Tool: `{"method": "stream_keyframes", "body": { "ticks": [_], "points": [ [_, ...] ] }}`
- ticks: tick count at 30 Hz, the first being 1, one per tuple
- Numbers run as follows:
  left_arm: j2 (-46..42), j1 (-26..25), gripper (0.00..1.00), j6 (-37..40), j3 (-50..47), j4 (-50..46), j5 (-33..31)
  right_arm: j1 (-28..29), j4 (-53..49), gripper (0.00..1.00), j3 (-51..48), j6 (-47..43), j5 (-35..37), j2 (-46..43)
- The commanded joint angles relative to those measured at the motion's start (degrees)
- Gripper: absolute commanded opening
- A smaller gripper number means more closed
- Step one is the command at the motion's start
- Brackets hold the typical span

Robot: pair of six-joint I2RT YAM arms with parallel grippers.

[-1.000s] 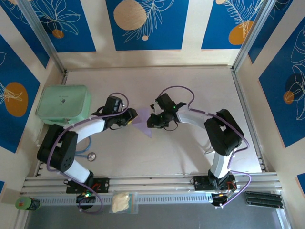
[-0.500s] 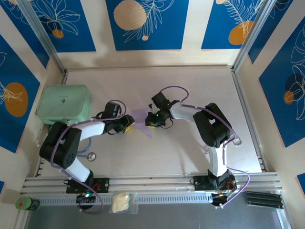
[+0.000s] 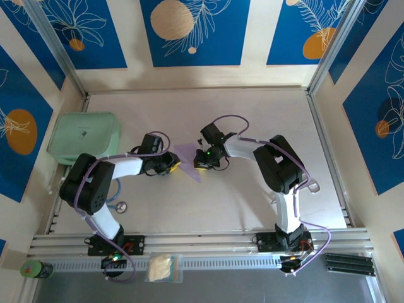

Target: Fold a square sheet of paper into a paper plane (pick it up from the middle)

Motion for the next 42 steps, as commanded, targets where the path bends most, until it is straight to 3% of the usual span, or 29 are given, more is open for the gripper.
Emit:
{"method": "stream_keyframes", "body": {
  "ticks": [1,5,16,20,25,33,38,42],
  "points": [
    [1.14,0.44,0.27,0.61,1.74,0.68,1.92,-0.11,-2.75,0.14,0.54,0.23,0.91,2.06],
    [1.12,0.70,0.30,0.87,1.91,1.81,2.67,-0.25,-2.58,0.13,0.48,0.21,0.82,1.98],
    [1.72,1.05,0.14,2.07,1.48,6.09,6.39,-0.85,1.75,0.14,-0.57,-5.24,-1.21,-1.67],
    [1.51,1.06,0.07,2.11,1.73,6.15,6.53,-0.69,3.86,0.19,-1.48,-8.78,-0.18,-5.69],
    [0.53,0.97,0.03,1.68,2.20,4.78,6.01,0.78,6.40,0.28,-5.74,-11.10,6.50,-10.85],
    [-1.28,0.09,0.04,0.91,3.58,0.22,4.19,9.42,7.90,0.38,-10.24,-16.32,27.10,-14.26],
    [-1.61,-0.17,0.04,0.43,3.85,-0.46,3.80,14.79,8.38,0.40,-10.07,-17.27,32.88,-12.51],
    [-1.58,-0.31,0.04,-0.10,3.93,-0.45,3.80,15.65,9.81,0.40,-10.42,-16.10,32.67,-12.09]
  ]
}}
